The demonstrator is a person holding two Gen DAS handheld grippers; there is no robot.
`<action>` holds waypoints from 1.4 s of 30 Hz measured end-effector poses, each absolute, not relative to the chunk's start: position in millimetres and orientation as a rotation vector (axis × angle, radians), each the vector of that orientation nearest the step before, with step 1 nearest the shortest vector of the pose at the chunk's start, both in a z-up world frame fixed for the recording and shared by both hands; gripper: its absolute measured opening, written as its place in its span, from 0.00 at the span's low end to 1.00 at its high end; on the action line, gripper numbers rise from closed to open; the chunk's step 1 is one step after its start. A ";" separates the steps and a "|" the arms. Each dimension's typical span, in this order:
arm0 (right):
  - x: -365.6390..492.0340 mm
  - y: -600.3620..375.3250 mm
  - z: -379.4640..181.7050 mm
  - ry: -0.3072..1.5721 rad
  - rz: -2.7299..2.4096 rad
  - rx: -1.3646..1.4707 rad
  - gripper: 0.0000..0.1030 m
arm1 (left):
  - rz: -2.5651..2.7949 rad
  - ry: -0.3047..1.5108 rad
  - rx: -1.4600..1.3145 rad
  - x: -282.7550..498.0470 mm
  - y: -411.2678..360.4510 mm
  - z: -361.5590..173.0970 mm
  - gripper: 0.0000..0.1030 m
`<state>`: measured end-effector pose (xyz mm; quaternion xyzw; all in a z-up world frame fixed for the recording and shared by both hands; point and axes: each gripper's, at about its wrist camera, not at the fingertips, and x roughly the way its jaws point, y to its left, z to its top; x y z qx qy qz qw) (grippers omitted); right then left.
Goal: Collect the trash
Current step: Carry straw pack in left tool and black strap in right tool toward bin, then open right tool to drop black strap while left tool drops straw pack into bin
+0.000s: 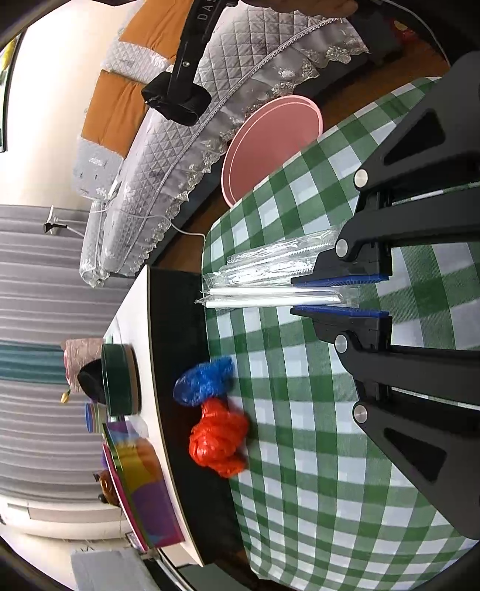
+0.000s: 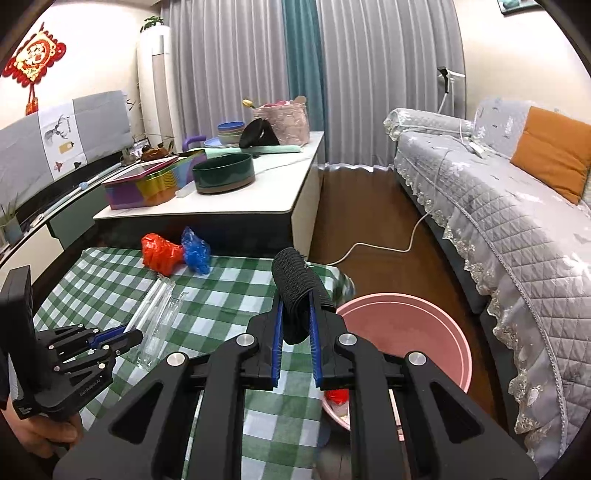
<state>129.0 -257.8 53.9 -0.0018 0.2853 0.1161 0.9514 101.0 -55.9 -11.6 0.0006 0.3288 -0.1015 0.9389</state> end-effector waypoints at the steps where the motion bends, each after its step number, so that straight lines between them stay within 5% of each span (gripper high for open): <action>1: 128.8 -259.9 53.9 0.580 0.233 -0.004 0.13 | -0.210 0.672 0.002 101.9 -58.1 -12.4 0.09; 42: 144.6 -336.9 60.9 0.573 0.085 0.105 0.13 | -0.330 0.680 0.001 134.6 -141.1 -3.3 0.09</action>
